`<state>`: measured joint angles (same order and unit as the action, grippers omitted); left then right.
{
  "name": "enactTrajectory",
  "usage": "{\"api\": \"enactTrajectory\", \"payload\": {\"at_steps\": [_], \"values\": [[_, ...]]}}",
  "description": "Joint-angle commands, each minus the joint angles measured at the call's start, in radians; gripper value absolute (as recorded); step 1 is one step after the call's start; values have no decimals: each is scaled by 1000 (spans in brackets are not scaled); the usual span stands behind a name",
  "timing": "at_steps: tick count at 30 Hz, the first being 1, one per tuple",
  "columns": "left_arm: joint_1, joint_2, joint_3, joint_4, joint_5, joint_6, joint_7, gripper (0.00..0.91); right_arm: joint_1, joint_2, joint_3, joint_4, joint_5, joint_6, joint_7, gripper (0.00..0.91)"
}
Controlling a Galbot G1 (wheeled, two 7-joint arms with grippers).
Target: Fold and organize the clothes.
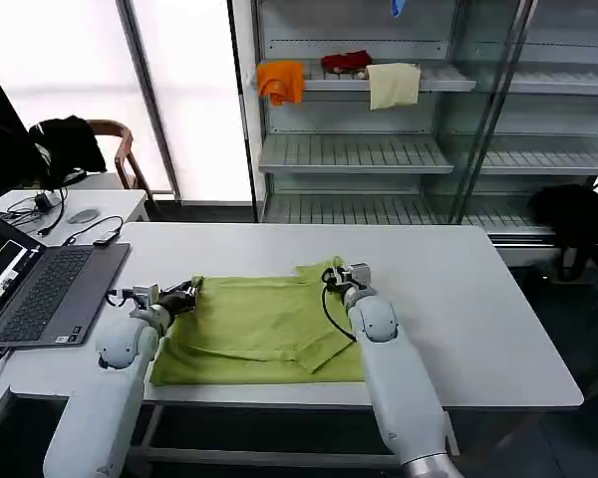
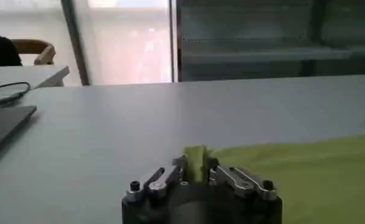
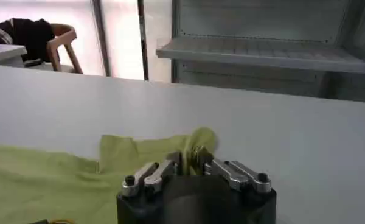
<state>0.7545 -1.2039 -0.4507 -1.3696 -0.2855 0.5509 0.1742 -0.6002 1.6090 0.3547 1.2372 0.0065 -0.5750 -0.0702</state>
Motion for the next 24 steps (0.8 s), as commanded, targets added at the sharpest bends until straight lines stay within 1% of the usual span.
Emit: {"api": "enactTrajectory", "payload": {"at_steps": [1,6,9,12,17,18,24], "values": [[5,-1,-1,-18,12,-22,6,0,-2,8,-1,25,4,-2,-5,0],[16,7,-16,-72,-22,-40,-21,0,-28,6,-4,121,51,-4,15,0],[33,17,-21,-130,-48,-37,-31,0,-52,-12,-27,193,92,-6,39,0],[65,26,-33,-173,-63,-34,-28,0,-86,-28,-40,256,111,-8,47,0],[138,34,-62,-246,-89,-35,-14,0,-147,-61,-50,372,118,-10,51,0],[159,35,-72,-267,-96,-36,-8,0,-177,-74,-50,412,118,-11,48,0],[276,48,-110,-353,-129,-44,25,0,-307,-108,-40,536,108,-11,35,0]]}}
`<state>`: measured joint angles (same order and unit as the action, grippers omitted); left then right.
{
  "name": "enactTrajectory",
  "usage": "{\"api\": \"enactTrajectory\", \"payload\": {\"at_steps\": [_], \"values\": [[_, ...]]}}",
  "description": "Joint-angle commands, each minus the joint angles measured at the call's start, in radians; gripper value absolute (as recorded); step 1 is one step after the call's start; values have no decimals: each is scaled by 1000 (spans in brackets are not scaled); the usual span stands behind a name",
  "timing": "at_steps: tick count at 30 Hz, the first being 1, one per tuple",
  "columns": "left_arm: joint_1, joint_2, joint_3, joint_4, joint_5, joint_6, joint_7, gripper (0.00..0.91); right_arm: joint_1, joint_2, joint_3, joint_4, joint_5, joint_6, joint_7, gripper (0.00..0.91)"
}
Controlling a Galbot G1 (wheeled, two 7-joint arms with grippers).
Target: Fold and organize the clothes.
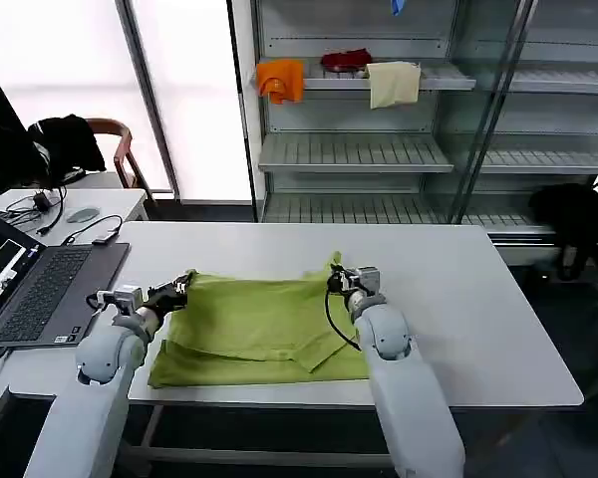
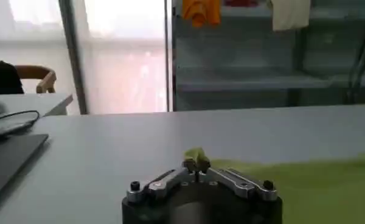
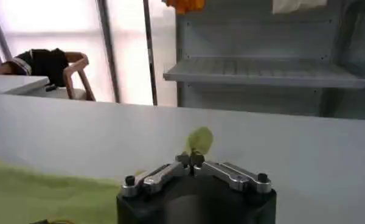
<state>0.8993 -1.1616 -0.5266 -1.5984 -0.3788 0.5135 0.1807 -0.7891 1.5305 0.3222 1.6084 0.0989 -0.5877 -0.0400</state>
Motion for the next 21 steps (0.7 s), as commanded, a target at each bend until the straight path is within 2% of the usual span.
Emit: {"api": "enactTrajectory", "payload": {"at_steps": [1,11,21], "values": [[152,7,-40,-145,-36,-14,30,0,-138,-33,-2,183,13,2,1,0],[299,14,-100,-215,-53,-75,91,0,-354,-75,20,327,-24,5,-26,0],[378,10,-143,-270,-28,-89,89,0,-410,-65,15,360,-70,7,-46,0]]}}
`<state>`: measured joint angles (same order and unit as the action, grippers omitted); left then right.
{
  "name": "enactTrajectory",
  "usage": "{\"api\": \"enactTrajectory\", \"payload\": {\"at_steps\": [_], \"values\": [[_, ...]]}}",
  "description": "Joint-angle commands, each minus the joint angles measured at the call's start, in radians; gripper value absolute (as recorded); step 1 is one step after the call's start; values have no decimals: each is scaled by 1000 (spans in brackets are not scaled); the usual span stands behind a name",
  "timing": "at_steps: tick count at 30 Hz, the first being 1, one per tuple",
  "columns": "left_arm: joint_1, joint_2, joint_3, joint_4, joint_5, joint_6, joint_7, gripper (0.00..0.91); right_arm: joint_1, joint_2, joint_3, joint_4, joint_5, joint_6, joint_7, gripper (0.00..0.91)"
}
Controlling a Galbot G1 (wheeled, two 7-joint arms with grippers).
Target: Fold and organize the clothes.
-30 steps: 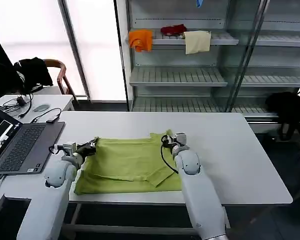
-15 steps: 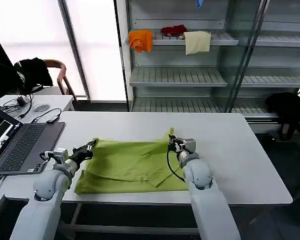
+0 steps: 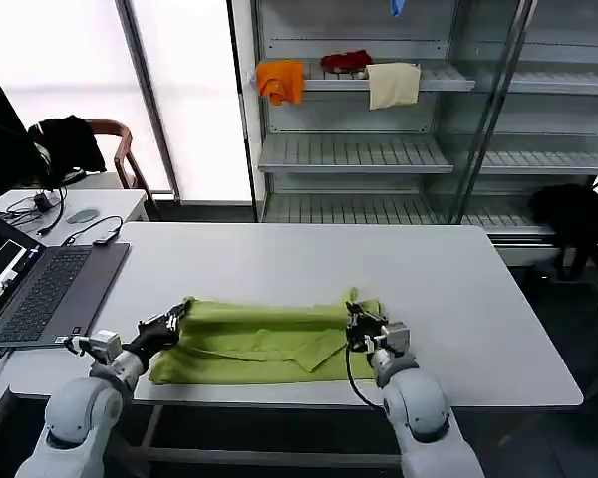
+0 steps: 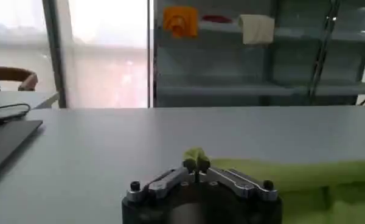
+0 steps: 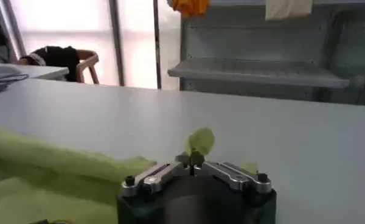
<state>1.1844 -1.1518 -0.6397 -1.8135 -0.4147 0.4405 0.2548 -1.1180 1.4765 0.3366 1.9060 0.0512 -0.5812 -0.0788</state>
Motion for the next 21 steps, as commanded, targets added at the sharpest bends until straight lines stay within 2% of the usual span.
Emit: {"api": "enactTrajectory", "payload": {"at_steps": [1,3,4,5,6,12,15,21], "values": [[101,1,-32,-58,19,-15,15,0,-86,-9,-1,65,-28,1,-8,0],[110,0,-33,-59,39,-16,15,0,-91,-8,-2,69,-34,1,-8,0],[114,-3,-31,-57,70,-19,15,10,-93,-7,-3,71,-41,1,-8,776],[116,-4,-29,-55,79,-21,14,625,-93,-7,-3,71,-43,1,-8,907],[117,-8,-27,-53,84,-19,10,907,-95,-6,-4,70,-60,2,-6,907],[115,-28,-14,-53,100,-23,-20,907,-98,3,-1,69,-159,5,19,907],[111,-32,-10,-55,100,-22,-29,907,-98,2,8,68,-263,40,32,907],[104,-34,-13,-59,122,-20,-42,907,-95,-14,34,61,-326,48,37,907]]}}
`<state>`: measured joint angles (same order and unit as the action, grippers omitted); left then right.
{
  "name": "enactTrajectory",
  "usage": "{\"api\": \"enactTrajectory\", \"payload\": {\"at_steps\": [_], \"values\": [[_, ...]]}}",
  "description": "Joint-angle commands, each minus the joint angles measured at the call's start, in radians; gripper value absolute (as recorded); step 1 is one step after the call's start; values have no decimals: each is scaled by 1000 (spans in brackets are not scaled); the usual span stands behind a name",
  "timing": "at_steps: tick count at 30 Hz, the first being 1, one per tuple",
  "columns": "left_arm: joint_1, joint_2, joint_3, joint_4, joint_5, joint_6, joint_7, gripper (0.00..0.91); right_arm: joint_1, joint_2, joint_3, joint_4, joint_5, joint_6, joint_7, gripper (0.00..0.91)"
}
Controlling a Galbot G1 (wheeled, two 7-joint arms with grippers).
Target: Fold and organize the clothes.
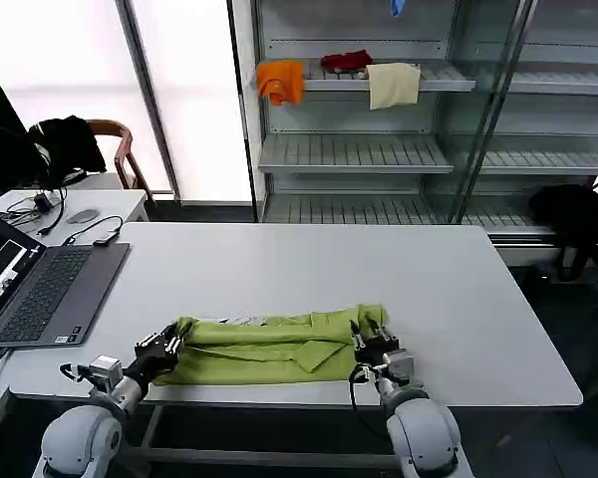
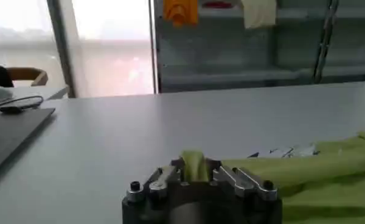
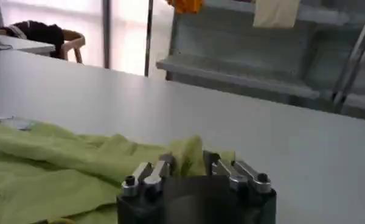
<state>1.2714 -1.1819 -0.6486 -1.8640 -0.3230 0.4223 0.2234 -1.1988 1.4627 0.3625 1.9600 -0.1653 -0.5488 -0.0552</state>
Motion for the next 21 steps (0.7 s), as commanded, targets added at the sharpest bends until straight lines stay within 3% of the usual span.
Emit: {"api": "enactTrajectory", "payload": {"at_steps": [1,7,14,17,21], "values": [[16,-4,-5,-9,30,0,-15,907,-14,-3,14,2,-116,15,9,907],[29,-19,-19,-39,-15,4,-64,907,-16,-21,40,6,-80,17,-4,907],[92,-76,-20,-88,-23,1,-189,907,29,-96,87,48,336,-7,18,907],[104,-107,-15,-92,-30,-7,-222,907,66,-135,109,36,435,-4,26,907],[117,-131,-6,-89,-31,-28,-231,907,99,-174,127,19,468,0,22,907]]}}
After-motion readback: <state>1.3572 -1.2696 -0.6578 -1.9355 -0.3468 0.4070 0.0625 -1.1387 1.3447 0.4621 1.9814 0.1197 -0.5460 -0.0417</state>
